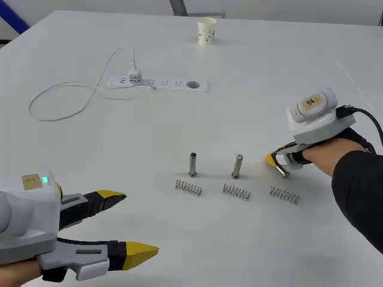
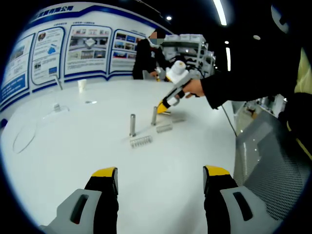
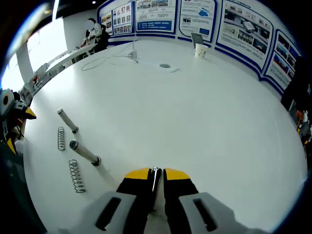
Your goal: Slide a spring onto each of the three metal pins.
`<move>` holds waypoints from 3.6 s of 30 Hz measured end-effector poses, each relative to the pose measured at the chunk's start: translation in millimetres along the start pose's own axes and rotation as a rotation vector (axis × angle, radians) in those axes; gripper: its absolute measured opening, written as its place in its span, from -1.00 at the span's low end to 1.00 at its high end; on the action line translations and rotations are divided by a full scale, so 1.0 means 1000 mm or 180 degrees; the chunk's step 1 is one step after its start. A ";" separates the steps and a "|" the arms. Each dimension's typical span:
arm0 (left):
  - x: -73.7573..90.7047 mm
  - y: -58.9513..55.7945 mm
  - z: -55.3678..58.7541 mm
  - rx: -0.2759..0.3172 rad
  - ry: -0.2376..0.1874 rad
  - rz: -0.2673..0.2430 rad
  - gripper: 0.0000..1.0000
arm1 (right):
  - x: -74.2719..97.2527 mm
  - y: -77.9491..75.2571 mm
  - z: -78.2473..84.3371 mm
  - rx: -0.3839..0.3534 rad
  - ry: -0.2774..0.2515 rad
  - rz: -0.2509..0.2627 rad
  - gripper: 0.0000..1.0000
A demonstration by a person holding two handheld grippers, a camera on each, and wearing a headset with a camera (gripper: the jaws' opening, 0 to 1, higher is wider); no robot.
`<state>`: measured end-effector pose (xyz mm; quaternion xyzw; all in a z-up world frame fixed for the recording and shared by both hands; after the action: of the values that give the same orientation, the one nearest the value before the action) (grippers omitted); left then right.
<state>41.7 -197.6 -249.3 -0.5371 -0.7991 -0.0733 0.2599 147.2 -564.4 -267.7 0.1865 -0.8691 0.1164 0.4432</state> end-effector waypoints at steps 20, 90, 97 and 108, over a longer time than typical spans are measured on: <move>0.000 0.001 0.000 0.0003 0.0009 -0.0002 0.44 | -0.002 0.002 0.001 -0.0129 0.0014 -0.0025 -0.82; -0.001 -0.010 -0.012 -0.0120 -0.0080 0.0061 0.43 | 0.057 0.022 0.015 0.0103 -0.0359 -0.0016 -0.80; -0.001 -0.011 -0.013 -0.0130 -0.0084 0.0069 0.43 | 0.062 0.022 0.015 0.0138 -0.0424 -0.0013 -0.73; -0.001 -0.010 -0.014 -0.0144 -0.0085 0.0070 0.42 | 0.079 0.014 0.032 0.0168 -0.0561 -0.0118 -0.66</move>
<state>37.5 -208.1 -236.1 -0.5525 -0.7947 -0.0813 0.2378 75.6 -580.7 -222.0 0.2238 -0.8977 0.1142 0.3620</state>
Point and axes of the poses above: the centre of the closed fingertips' face, and the gripper's own axes: x roughly backward along the fingers, y roughly to its left, z roughly out of its underside, the point moved 10 cm from there along x, roughly backward along the fingers, and after that the axes turned 3 degrees about y, right-handed, at the moved point
